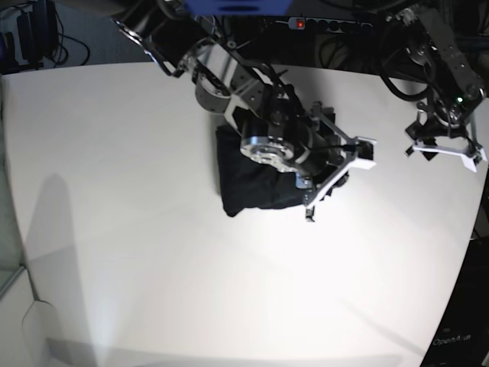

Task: Fold the T-shirt properly
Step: 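Press the bundle with the right gripper while the left gripper withdraws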

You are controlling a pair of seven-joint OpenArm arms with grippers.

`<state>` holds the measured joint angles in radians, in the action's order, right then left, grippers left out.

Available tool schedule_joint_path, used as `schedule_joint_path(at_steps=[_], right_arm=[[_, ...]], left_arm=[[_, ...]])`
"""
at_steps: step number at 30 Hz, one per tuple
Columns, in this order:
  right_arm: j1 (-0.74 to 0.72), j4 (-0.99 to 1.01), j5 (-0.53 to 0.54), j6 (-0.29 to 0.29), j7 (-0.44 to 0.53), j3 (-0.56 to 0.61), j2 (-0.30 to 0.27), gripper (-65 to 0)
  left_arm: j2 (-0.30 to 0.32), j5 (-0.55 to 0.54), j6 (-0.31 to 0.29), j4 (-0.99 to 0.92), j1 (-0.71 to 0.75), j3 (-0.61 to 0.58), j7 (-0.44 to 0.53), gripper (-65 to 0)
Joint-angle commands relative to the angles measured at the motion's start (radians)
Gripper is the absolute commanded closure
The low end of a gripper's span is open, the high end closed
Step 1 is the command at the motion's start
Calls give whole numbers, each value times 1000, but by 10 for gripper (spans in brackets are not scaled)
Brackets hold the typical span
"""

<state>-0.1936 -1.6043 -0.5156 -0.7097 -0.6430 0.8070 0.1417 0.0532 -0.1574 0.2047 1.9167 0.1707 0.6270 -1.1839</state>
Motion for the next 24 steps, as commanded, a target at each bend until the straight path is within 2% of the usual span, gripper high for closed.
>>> schedule_joint_path(at_steps=[1, 8, 10, 12, 16, 20, 24], right_arm=[[-19, -17, 7, 12, 19, -1, 15, -50], [1, -17, 5, 12, 15, -1, 15, -326], [10, -20, 4, 12, 16, 1, 15, -377], [16, -21, 1, 12, 19, 2, 15, -376], [15, -57, -15, 12, 12, -42, 8, -339], [16, -98, -44, 12, 13, -148, -58, -275], [16, -133, -41, 12, 15, -258, -147, -152]], left_arm=[[10, 0, -4, 14, -4, 3, 17, -329], [9, 0, -4, 11, -4, -2, 17, -329], [9, 0, -6, 10, -4, -2, 17, -329], [9, 0, -12, 10, -4, -2, 17, -329], [10, 6, -115, 10, 14, 4, 17, -329], [10, 6, -159, 8, 26, 4, 17, -329], [18, 8, -179, 8, 28, -3, 15, -329]])
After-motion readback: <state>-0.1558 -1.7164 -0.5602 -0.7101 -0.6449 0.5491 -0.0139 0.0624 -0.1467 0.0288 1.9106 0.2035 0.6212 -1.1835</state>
